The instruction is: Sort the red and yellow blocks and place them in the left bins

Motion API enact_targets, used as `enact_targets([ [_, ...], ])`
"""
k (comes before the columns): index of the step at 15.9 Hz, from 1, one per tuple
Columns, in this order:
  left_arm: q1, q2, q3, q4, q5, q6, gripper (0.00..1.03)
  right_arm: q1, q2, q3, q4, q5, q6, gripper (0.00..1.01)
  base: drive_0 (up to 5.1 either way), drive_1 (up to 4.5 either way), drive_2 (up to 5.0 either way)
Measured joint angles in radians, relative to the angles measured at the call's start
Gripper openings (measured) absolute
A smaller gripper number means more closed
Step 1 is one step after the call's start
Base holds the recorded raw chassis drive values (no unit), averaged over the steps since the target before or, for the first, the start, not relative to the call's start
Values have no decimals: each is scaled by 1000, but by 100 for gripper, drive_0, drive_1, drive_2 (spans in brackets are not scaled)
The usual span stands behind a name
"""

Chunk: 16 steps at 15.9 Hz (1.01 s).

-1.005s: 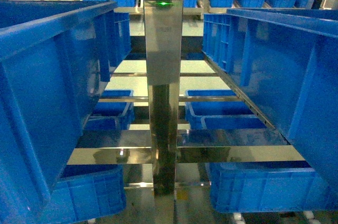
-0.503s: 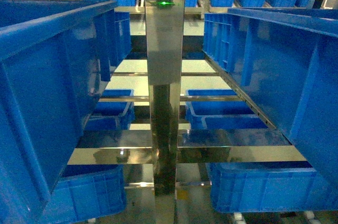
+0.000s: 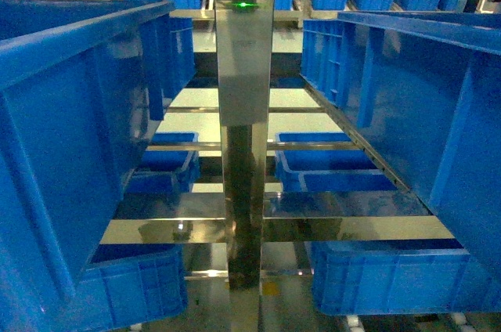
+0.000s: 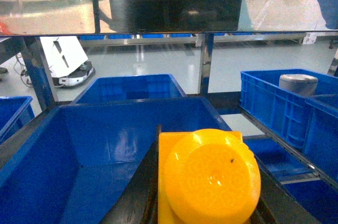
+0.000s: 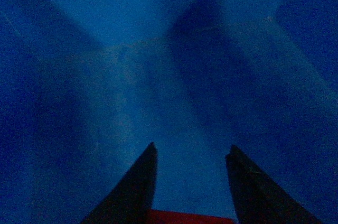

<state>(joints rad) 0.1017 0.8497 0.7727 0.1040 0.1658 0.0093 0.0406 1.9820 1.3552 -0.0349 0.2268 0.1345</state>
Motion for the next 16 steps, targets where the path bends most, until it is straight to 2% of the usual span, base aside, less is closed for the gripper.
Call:
enact_targets([
  [2,0,0,0,0,0,0,26,10,-57,-59,76,-3,-1,52,-3,423,-429],
  [4,0,0,0,0,0,0,26,18,-232,-198,177,-9,-28,74,-3,423,-429],
  [6,0,0,0,0,0,0,26,6,-457,-335,175,-101,-35,96,-3,423,-429],
  [7,0,0,0,0,0,0,26,-19,-582,-420,160,-161,-35,99,-3,423,-429],
  [10,0,0,0,0,0,0,26,-119,-885,-634,76,-307,-21,98,-3,423,-429],
  [12,0,0,0,0,0,0,26,-153,-1128,-724,31,-356,-16,98,-3,423,-429],
  [13,0,0,0,0,0,0,26,-157,-1286,-766,-10,-390,-16,98,-3,423,-429],
  [14,0,0,0,0,0,0,26,-137,-1414,-803,-60,-392,-28,98,-3,423,-429],
  [15,0,0,0,0,0,0,26,-106,-1547,-846,-130,-383,-38,98,-3,423,-429],
  [16,0,0,0,0,0,0,26,-71,-1645,-879,-190,-354,-40,98,-3,423,-429],
])
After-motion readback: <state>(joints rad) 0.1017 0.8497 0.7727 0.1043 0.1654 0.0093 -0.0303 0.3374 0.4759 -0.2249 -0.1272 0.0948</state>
